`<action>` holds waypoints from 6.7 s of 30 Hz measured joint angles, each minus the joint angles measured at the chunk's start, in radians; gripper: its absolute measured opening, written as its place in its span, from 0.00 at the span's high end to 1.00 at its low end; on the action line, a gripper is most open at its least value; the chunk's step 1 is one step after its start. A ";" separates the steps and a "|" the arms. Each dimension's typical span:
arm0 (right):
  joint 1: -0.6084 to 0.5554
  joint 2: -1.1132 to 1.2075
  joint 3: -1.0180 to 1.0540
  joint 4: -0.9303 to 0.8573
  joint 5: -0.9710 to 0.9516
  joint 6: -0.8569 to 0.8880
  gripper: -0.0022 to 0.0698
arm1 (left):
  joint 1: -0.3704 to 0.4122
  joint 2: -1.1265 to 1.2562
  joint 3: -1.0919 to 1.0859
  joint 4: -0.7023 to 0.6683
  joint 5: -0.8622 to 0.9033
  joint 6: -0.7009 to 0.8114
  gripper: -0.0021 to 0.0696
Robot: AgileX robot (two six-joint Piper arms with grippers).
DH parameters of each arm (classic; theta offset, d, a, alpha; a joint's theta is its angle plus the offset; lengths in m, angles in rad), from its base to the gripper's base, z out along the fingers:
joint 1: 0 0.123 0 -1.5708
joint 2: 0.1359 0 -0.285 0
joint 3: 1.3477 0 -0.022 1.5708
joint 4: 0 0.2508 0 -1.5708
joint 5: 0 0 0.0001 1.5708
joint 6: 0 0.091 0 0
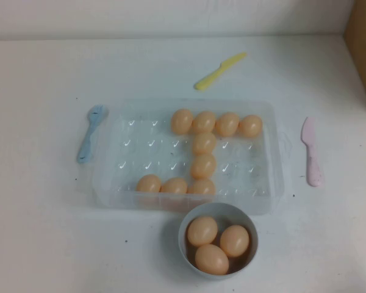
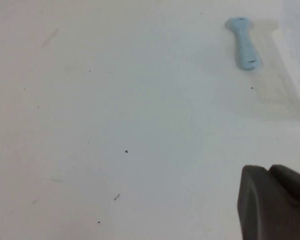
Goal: Take an egg out of the egg box
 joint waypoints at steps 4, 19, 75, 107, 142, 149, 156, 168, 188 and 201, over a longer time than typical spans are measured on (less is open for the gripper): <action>0.000 0.000 0.000 0.000 0.000 0.000 0.99 | 0.000 0.000 0.000 0.000 0.000 0.000 0.98; 0.000 0.000 0.000 0.010 0.000 0.000 0.99 | 0.000 0.000 0.000 0.000 0.000 0.000 0.98; 0.056 1.325 -1.171 0.259 0.786 -0.514 0.99 | 0.000 0.000 0.000 0.001 0.000 0.000 0.98; 0.281 2.020 -1.927 0.130 0.872 -0.582 0.59 | 0.000 0.000 0.000 0.002 0.000 0.000 0.98; 0.338 2.173 -1.931 0.051 0.622 -0.730 0.45 | 0.000 0.000 0.000 0.002 0.000 0.000 0.98; 0.338 2.176 -1.931 -0.029 0.594 -0.686 0.45 | 0.000 0.000 0.000 0.002 0.000 0.000 0.98; 0.338 2.194 -1.931 -0.035 0.590 -0.678 0.45 | 0.000 0.000 0.000 0.002 0.000 0.000 0.98; 0.338 2.206 -1.931 -0.014 0.556 -0.678 0.42 | 0.000 0.000 0.000 0.002 0.000 0.000 0.98; 0.338 2.266 -1.934 -0.020 0.521 -0.660 0.39 | 0.000 0.000 0.000 0.002 0.000 0.000 0.98; 0.338 2.275 -2.036 -0.031 0.620 -0.567 0.45 | 0.000 0.000 0.000 0.003 0.000 0.000 0.98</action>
